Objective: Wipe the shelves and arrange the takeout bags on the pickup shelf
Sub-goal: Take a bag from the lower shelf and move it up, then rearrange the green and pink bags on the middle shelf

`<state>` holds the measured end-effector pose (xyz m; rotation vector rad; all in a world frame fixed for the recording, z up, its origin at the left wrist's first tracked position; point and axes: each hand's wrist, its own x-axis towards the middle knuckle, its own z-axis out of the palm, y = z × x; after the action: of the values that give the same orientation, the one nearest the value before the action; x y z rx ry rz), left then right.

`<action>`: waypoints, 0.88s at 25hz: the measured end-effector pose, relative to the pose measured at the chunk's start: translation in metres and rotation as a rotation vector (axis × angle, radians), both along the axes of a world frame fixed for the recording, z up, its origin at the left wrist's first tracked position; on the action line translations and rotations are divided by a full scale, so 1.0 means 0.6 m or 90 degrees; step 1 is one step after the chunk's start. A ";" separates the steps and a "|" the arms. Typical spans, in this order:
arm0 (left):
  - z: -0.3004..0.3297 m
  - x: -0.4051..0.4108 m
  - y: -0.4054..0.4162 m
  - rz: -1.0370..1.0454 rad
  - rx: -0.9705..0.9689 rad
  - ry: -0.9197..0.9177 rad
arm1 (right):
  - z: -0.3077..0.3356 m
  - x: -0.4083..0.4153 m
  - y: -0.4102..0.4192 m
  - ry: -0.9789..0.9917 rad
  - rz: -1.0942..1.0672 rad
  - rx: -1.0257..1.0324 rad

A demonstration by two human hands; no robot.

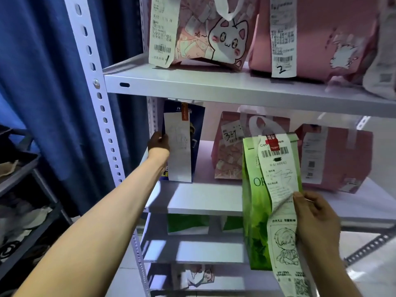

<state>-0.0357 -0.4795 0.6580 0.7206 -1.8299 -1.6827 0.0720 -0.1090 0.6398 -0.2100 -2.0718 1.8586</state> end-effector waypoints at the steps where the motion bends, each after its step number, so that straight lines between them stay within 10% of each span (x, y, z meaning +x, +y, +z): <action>1: -0.002 0.001 0.002 -0.002 -0.013 -0.006 | -0.001 -0.002 -0.001 0.000 0.006 0.000; 17: -0.007 0.146 0.048 0.029 -0.137 -0.036 | -0.024 -0.012 -0.052 -0.022 0.007 -0.097; 22: -0.064 0.234 0.194 -0.253 -0.129 0.018 | -0.040 0.001 -0.064 -0.031 0.016 -0.106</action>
<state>0.1049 -0.3633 0.6199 0.2571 -2.1895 -1.6930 0.0725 -0.1473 0.6156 -0.2756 -1.9592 2.0623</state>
